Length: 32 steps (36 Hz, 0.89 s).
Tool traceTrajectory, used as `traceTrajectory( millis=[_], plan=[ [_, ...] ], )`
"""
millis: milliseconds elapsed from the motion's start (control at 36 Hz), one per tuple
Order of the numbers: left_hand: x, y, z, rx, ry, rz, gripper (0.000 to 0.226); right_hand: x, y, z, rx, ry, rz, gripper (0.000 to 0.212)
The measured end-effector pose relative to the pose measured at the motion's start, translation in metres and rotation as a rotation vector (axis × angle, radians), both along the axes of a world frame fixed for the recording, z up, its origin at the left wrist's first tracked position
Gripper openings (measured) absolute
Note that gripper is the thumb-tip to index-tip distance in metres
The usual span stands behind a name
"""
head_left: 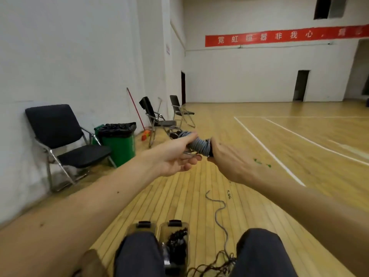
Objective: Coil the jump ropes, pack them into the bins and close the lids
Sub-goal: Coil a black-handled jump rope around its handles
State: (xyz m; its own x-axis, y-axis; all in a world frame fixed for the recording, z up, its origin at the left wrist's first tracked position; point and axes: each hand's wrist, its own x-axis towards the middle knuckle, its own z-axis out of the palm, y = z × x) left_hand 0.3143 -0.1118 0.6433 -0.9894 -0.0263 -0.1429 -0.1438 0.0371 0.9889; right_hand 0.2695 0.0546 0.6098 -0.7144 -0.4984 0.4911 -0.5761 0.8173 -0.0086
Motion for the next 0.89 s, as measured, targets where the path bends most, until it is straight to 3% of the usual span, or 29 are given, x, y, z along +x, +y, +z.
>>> traceTrajectory(
  millis=[111,222,444,528,639,806,889],
  plan=[
    [-0.033,-0.025,-0.054,0.034,-0.122,0.124,0.050,-0.017,-0.037,-0.062,0.219,0.036,-0.022,0.042],
    [-0.061,-0.052,-0.124,0.040,-0.256,0.227,0.040,-0.027,-0.070,-0.119,0.325,-0.075,0.026,0.057],
    [-0.086,-0.105,-0.283,0.209,-0.578,0.362,0.045,-0.040,-0.122,-0.255,0.341,-0.577,0.113,0.052],
    [-0.090,-0.122,-0.335,0.230,-0.684,0.417,0.043,-0.048,-0.143,-0.303,0.318,-0.835,0.141,0.064],
    [-0.098,-0.146,-0.390,0.129,-0.793,0.417,0.037,-0.067,-0.166,-0.341,0.276,-1.122,0.163,0.067],
    [-0.154,-0.225,-0.458,-0.288,-0.900,0.207,0.031,-0.123,-0.222,-0.397,0.027,-1.419,0.179,0.057],
    [-0.191,-0.269,-0.489,-0.440,-0.874,0.147,0.036,-0.154,-0.254,-0.421,-0.085,-1.529,0.213,0.070]
  ],
)
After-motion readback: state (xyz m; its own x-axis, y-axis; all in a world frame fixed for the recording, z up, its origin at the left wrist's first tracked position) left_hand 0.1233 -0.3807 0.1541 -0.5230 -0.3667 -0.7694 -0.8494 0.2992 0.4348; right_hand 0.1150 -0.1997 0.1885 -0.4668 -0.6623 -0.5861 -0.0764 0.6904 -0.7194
